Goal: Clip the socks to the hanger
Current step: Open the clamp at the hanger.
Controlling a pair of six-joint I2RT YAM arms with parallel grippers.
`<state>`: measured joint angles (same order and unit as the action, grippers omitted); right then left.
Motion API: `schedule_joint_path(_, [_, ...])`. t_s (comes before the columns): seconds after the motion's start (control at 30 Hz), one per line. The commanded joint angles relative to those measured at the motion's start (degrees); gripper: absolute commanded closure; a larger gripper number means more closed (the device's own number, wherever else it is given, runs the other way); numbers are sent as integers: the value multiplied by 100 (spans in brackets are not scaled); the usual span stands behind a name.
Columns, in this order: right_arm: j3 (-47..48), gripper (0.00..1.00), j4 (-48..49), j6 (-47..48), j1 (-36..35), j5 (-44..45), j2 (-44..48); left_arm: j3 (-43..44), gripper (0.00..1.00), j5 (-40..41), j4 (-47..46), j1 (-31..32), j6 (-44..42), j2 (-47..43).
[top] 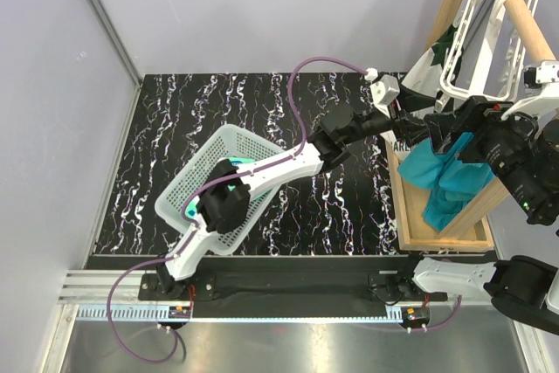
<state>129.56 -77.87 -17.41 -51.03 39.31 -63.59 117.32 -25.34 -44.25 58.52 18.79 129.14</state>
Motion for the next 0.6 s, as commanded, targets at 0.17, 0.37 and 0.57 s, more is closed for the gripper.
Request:
schedule_joint_path(0.17, [-229, 18, -27, 53, -48, -81, 66, 511, 39, 257, -101, 54, -341, 102])
schedule_joint_path(0.37, [-238, 18, -45, 10, -48, -29, 49, 511, 47, 592, -58, 80, -323, 138])
schedule_joint_path(0.57, [-282, 18, -27, -87, -48, 15, 58, 520, 60, 671, 109, 124, -358, 120])
